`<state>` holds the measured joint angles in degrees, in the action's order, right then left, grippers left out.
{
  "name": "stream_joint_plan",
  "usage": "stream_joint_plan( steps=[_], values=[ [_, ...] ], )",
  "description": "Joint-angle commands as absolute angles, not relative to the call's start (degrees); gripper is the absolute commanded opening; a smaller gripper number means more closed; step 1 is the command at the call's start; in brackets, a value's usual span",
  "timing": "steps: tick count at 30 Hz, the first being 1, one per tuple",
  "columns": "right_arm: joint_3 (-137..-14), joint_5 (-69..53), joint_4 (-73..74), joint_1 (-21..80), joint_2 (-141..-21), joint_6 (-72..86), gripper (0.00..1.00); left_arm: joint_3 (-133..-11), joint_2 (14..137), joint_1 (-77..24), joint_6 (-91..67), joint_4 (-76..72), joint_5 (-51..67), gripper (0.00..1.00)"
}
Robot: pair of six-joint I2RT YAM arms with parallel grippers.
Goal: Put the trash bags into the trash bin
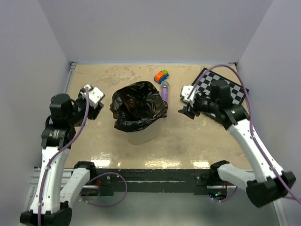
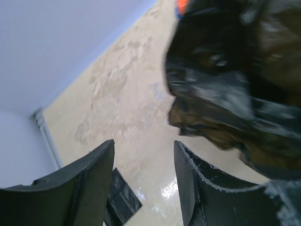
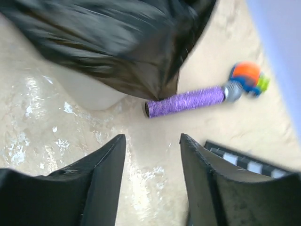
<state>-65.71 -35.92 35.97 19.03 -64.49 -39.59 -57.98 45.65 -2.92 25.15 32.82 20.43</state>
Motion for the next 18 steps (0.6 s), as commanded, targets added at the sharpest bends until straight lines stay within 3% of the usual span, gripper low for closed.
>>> stream_joint_plan(
  steps=[1, 3, 6, 13, 18],
  values=[
    [-60.0, -40.5, 34.5, 22.3, -56.1, -49.7, 0.59, -58.4, 39.5, -2.9, 47.1, 51.4, 43.5, 0.57],
    [-58.0, -37.0, 31.0, 26.0, -55.4, -46.9, 0.61, -58.0, 38.6, -2.9, 58.8, 60.9, 50.1, 0.56],
    [-56.5, -34.6, 27.0, 30.7, -56.7, -43.6, 0.63, -57.5, 39.7, -3.0, 61.5, 63.9, 53.2, 0.56],
    [-56.4, -33.1, 18.9, 34.3, -62.6, -36.4, 0.61, -54.7, 43.1, -4.3, 56.9, 55.1, 60.1, 0.60],
    [-56.0, -32.3, 13.6, 35.5, -63.5, -30.9, 0.52, -51.6, 44.3, -8.4, 53.7, 48.7, 60.1, 0.60]
  ],
)
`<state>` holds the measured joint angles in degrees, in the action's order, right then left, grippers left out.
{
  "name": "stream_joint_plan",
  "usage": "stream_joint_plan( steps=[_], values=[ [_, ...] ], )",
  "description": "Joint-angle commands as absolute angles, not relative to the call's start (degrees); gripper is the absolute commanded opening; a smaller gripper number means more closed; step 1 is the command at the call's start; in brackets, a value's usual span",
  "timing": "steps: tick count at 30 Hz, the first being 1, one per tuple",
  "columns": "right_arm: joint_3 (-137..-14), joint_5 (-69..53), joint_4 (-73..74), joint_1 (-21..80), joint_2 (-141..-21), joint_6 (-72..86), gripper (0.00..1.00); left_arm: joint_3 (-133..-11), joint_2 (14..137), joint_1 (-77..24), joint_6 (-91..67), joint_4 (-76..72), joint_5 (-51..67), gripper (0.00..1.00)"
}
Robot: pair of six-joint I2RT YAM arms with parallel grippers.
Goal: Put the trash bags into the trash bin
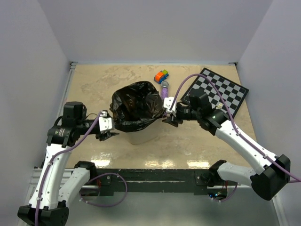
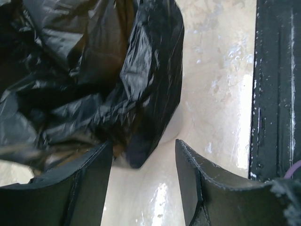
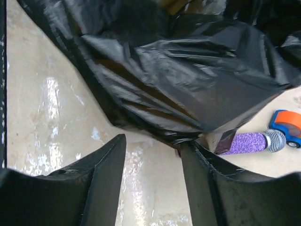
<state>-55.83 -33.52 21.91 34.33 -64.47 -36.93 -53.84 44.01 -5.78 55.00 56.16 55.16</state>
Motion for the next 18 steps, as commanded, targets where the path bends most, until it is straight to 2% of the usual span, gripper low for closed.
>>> stream_joint_plan(
  steps=[1, 2, 4, 5, 6, 7, 8, 13, 18],
  values=[
    [-55.6, -31.4, 12.2, 36.1, -63.5, -29.9, 0.50, -50.9, 44.6, -9.4, 52.4, 46.4, 60.1, 0.59],
    [-55.1, -30.8, 11.0, 36.5, -63.6, -28.9, 0.43, -50.1, 44.7, -11.0, 50.0, 43.8, 59.4, 0.56],
    [-54.5, -31.0, 9.5, 36.7, -63.7, -27.8, 0.18, -48.4, 45.1, -14.1, 44.3, 36.2, 56.1, 0.42],
    [-54.0, -30.6, 8.6, 36.7, -63.5, -27.0, 0.06, -47.6, 45.1, -15.2, 42.9, 33.1, 54.7, 0.33],
    [-53.4, -29.8, 8.0, 36.7, -63.4, -26.7, 0.00, -46.8, 45.0, -15.6, 41.9, 30.3, 52.8, 0.20],
    [-52.8, -29.5, 7.8, 36.7, -63.0, -27.4, 0.00, -46.3, 45.2, -15.8, 41.4, 27.7, 50.9, 0.06],
    [-52.0, -29.0, 7.9, 36.8, -62.7, -28.8, 0.00, -46.3, 45.5, -15.8, 41.8, 26.2, 48.6, 0.00],
    [-47.0, -26.1, 11.6, 36.8, -60.6, -42.2, 0.00, -45.8, 44.9, -15.7, 55.2, 29.4, 39.8, 0.00],
    [-43.0, -23.6, 11.6, 36.8, -59.9, -48.6, 0.00, -40.8, 38.8, -15.7, 74.8, 39.8, 40.5, 0.00]
  ],
)
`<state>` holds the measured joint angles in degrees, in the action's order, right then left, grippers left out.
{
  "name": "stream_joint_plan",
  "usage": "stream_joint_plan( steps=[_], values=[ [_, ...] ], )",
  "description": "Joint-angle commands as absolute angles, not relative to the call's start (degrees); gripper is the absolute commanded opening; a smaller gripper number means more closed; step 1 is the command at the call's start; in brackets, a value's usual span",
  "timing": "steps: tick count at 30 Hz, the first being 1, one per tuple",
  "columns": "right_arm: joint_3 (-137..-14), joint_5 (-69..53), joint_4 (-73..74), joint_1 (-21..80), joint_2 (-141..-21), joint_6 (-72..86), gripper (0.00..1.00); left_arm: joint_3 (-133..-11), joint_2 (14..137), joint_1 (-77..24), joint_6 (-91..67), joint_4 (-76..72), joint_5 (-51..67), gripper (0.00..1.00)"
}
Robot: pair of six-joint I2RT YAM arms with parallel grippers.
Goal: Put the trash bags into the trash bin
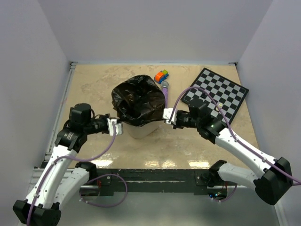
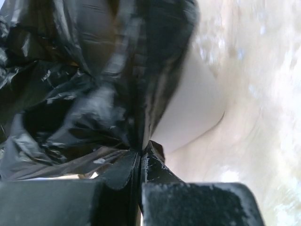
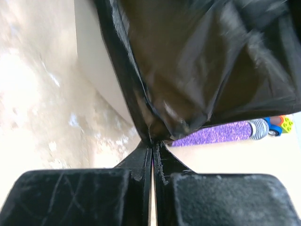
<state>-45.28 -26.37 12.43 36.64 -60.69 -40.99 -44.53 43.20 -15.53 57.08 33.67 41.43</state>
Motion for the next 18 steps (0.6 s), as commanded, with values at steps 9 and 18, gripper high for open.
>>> stream_joint_plan(
  steps=[9, 18],
  values=[
    [-36.5, -21.4, 3.0, 37.0, -64.5, -50.2, 0.00, -26.1, 35.6, -15.7, 81.9, 34.1, 36.9, 0.01],
    [-50.5, -22.0, 27.3, 36.9, -57.5, -48.5, 0.49, -38.6, 35.8, -15.7, 70.2, 46.9, 37.4, 0.65]
  ],
)
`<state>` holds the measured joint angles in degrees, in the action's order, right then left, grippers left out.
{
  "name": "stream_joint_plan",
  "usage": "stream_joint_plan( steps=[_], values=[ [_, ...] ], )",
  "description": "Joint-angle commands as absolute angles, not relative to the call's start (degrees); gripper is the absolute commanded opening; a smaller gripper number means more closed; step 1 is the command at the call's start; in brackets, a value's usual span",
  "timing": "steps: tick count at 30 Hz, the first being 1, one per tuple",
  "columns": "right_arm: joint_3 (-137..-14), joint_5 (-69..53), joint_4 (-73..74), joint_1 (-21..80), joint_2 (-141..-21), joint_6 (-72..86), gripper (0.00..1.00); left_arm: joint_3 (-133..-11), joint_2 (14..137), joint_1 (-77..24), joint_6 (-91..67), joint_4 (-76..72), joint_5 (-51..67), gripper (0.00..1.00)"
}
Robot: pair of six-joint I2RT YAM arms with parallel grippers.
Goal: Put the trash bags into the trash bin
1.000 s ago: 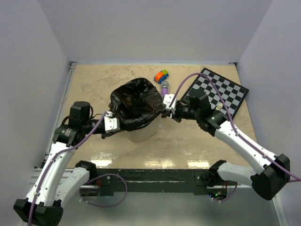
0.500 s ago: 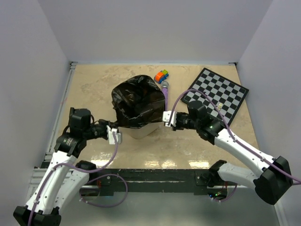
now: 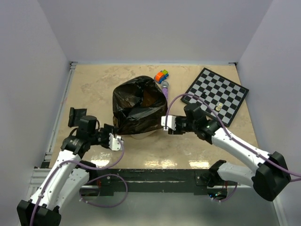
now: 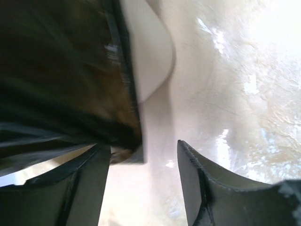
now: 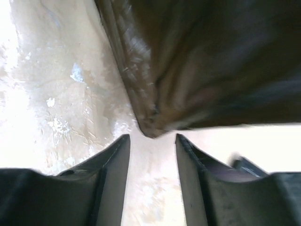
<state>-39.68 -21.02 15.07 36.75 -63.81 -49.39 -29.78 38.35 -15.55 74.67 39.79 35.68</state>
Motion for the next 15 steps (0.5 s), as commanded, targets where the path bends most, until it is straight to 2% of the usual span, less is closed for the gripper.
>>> stream_joint_plan(
  steps=[1, 5, 8, 9, 12, 15],
  values=[
    [-53.4, -22.8, 31.4, 36.9, -56.2, -48.4, 0.53, -40.1, 34.7, -15.6, 69.3, 49.4, 37.7, 0.66],
    [-65.6, -23.9, 40.4, 36.9, -54.8, -44.8, 0.58, -44.6, 31.2, -15.6, 60.9, 58.3, 36.5, 0.68],
    [-75.6, -23.8, 38.7, 36.9, -61.1, -39.0, 0.57, -44.1, 29.7, -15.6, 48.1, 54.6, 29.7, 0.68],
    [-79.2, -25.3, 38.1, 37.0, -66.1, -36.5, 0.56, -43.6, 29.4, -15.6, 43.3, 51.7, 25.9, 0.67],
    [-95.4, -29.1, 42.1, 38.8, -81.1, -34.5, 0.38, -41.7, 28.7, -15.6, 30.6, 41.7, 14.8, 0.68],
    [-108.7, -30.7, 50.9, 43.1, -93.5, -41.5, 0.36, -40.7, 27.3, -15.5, 23.8, 33.0, 5.3, 0.73]
  ],
)
